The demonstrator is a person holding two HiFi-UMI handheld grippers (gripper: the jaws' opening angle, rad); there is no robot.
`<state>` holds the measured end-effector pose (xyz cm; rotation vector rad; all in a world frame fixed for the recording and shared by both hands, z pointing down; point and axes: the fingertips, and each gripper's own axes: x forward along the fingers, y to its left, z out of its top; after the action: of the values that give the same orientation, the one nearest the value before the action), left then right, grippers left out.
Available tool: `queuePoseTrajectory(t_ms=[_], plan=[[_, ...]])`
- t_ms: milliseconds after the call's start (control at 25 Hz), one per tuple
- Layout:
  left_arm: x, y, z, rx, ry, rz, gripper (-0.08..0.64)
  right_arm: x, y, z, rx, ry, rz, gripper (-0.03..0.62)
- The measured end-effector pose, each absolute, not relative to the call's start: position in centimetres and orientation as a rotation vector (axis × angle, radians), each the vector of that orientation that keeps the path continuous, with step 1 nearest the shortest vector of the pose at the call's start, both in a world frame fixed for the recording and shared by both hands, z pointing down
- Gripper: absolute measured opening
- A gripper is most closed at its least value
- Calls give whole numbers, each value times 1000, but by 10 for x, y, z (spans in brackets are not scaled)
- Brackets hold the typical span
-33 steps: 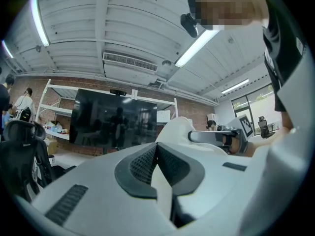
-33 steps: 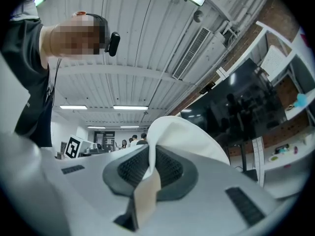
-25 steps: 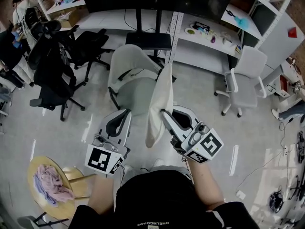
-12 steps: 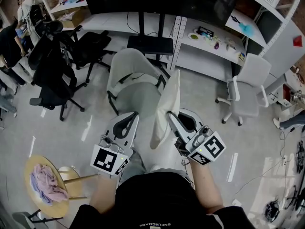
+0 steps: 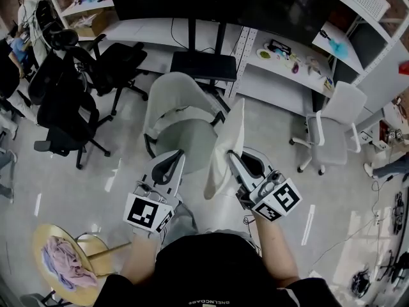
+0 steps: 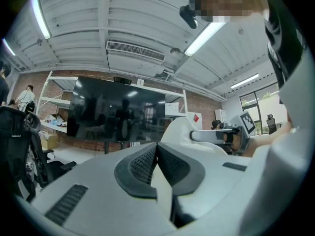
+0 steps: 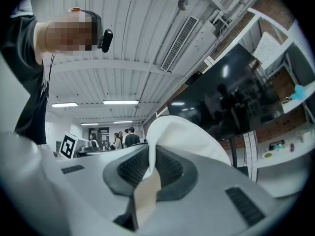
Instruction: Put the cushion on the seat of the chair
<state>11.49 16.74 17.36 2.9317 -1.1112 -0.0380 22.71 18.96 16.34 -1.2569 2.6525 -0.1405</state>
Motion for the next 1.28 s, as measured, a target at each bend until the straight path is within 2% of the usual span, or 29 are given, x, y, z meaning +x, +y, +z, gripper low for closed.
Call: queuePoseTrajectory(t_ms=[680, 1280], plan=[[36, -23, 188, 2917, -1033, 19, 11, 167, 3, 179, -1409, 2597, -205, 44], [-12, -80, 203, 2862, -1136, 50, 11, 124, -66, 192, -1333, 2675, -254, 44]])
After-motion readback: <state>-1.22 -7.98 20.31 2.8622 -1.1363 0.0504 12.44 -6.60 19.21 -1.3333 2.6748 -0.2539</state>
